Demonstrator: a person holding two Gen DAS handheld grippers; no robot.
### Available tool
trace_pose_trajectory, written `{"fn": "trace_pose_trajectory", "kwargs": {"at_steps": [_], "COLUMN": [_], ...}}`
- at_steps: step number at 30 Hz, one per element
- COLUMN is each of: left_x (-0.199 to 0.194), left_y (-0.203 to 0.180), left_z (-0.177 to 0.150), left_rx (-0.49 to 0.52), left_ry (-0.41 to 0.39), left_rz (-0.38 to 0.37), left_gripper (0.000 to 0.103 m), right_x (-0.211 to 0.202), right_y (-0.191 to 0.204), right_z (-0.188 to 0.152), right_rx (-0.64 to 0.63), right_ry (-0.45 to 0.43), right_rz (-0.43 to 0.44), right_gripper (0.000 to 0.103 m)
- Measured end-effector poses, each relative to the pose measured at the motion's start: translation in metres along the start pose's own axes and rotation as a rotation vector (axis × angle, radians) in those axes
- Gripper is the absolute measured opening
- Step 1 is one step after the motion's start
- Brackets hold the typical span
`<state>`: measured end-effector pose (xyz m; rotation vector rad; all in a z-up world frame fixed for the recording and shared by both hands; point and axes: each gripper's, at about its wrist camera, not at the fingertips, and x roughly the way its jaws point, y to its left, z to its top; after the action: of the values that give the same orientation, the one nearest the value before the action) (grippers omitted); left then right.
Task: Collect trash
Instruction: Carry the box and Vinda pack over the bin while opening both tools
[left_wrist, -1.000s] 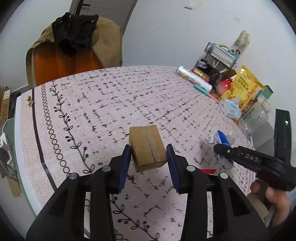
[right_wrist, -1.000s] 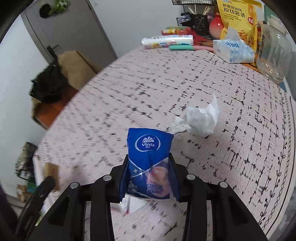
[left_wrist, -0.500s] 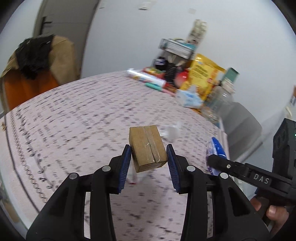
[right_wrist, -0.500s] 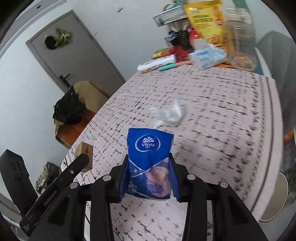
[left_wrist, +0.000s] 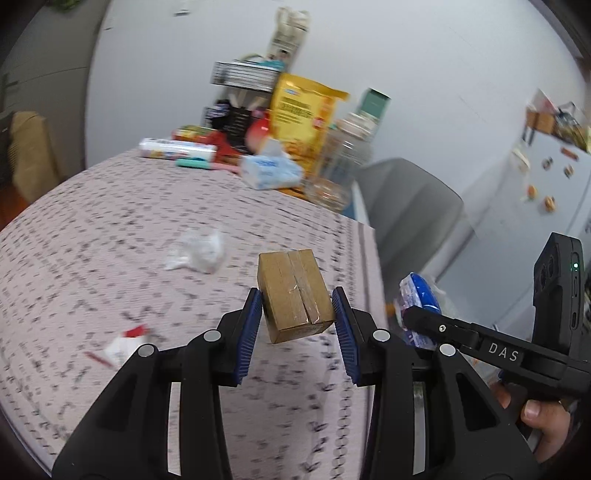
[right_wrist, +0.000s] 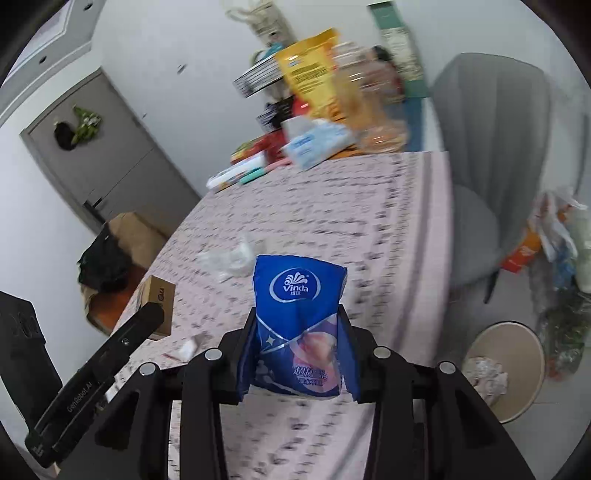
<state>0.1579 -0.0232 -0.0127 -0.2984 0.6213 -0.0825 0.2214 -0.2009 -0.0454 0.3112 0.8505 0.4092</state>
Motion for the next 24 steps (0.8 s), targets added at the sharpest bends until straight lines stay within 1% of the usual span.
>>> {"fn": "trace_pose_trajectory", "kwargs": {"at_steps": [7, 12, 19, 24], "left_x": [0.035, 0.064, 0.098, 0.119], "left_y": [-0.061, -0.102, -0.148, -0.173], "left_z": [-0.004, -0.01, -0.022, -0.033], "left_rx": [0.079, 0.128, 0.181, 0.218], "left_ry": [0.058, 0.111, 0.182, 0.229], "left_rz": [-0.073, -0.119, -0.163, -0.17], "left_gripper": [0.039, 0.039, 0.039, 0.039], "right_x": [-0.028, -0.04, -0.052, -0.054], "right_y": [-0.076, -0.121, -0.187, -0.229], "right_z": [-0.002, -0.009, -0.019, -0.029], "right_rx": [0.101, 0.161, 0.255, 0.306], "right_ry": [-0.046, -0.056, -0.065, -0.061], "right_rz": [-0.096, -0.14, -0.201, -0.242], "right_gripper": [0.04, 0.04, 0.042, 0.044]}}
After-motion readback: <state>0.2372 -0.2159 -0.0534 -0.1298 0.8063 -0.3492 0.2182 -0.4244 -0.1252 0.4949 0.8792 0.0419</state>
